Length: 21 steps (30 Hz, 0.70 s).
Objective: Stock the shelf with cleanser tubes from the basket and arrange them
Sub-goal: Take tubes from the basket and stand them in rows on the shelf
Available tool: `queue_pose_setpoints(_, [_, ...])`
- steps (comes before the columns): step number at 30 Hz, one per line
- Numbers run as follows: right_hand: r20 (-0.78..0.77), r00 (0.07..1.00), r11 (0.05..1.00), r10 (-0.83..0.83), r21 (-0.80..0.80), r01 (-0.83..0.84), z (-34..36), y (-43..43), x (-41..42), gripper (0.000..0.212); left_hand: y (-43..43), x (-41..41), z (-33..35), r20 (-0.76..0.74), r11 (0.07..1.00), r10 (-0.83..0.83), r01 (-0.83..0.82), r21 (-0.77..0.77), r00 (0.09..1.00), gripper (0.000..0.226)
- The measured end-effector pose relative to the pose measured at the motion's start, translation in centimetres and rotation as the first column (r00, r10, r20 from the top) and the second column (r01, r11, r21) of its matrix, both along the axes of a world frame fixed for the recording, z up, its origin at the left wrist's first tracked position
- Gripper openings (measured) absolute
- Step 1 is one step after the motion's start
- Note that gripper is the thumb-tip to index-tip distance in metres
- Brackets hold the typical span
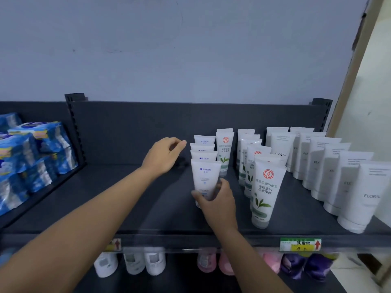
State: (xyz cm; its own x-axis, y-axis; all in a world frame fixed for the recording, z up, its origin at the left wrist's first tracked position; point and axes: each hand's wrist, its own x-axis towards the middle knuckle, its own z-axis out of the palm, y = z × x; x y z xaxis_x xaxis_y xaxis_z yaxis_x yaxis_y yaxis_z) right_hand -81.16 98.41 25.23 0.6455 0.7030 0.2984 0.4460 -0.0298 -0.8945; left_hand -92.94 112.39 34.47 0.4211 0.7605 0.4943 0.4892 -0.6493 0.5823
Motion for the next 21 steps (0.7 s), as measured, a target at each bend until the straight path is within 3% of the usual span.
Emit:
queue_pose_setpoints(2, [0.039,0.998,0.997,-0.051,0.058,0.048,0.4,-0.5,-0.5,0.091,-0.6,-2.9,0.0,-0.088,0.997,0.052,-0.048,0.056,0.995,0.042])
queue_pose_setpoints(4, [0.158,0.977,0.982,-0.14,0.149,0.117,0.9,-1.1,-1.3,0.095,-1.2,-6.2,0.1,-0.166,0.988,0.105,-0.084,0.131,0.98,0.047])
queue_pose_setpoints(5, [0.291,0.934,0.968,-0.209,0.195,0.156,1.0,-1.4,-1.9,0.093,-1.6,-8.0,0.1,-0.194,0.981,0.136,-0.106,0.161,0.972,0.051])
queue_pose_setpoints(7, [0.59,0.754,0.952,-0.289,0.256,0.165,1.0,-1.8,-3.7,0.081,-2.3,-11.6,0.0,-0.217,0.967,0.204,-0.161,0.199,0.955,0.056])
queue_pose_setpoints(9, [0.762,0.609,0.968,-0.22,0.248,0.039,0.8,-1.6,-6.5,0.069,-3.3,-15.4,-0.2,-0.249,0.947,0.28,-0.225,0.228,0.927,0.061])
queue_pose_setpoints(12, [0.822,0.565,0.96,-0.077,0.214,-0.181,0.5,-0.5,-12.8,0.062,-5.0,-22.0,-1.1,-0.318,0.902,0.409,-0.324,0.287,0.856,0.062])
queue_pose_setpoints(16, [0.849,0.507,0.887,0.147,0.113,-0.447,-1.2,1.1,-23.5,0.055,-8.2,-31.9,-4.3,-0.496,0.845,0.525,-0.355,0.399,0.692,0.071])
queue_pose_setpoints(21, [0.759,0.418,0.75,0.499,-0.136,-0.648,-4.9,1.7,-35.0,0.052,-12.2,-43.5,-10.2,-0.519,0.771,0.614,-0.591,0.236,0.594,0.075])
